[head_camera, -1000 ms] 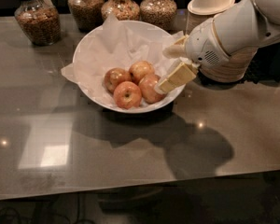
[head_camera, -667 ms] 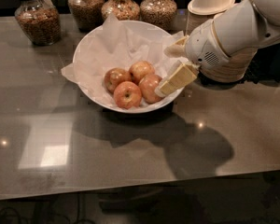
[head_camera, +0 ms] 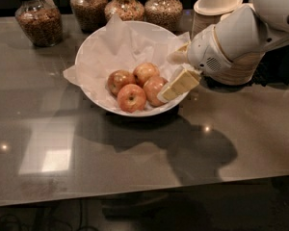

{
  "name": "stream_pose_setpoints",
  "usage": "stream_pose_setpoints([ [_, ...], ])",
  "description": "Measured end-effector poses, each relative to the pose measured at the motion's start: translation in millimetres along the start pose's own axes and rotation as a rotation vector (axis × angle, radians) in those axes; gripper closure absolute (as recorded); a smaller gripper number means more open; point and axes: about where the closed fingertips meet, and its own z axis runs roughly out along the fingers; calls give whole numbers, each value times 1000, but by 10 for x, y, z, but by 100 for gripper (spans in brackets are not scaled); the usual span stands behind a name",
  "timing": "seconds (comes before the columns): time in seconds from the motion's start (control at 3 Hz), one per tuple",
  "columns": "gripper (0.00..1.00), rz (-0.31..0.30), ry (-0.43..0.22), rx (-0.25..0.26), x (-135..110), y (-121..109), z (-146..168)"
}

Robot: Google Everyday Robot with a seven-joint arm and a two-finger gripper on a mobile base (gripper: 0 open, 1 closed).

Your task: Pick apple from white bowl

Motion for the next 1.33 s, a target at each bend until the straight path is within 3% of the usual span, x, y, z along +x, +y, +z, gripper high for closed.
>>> stream_pose_setpoints([
  [1.33,26,19,70,-41,68,56,374],
])
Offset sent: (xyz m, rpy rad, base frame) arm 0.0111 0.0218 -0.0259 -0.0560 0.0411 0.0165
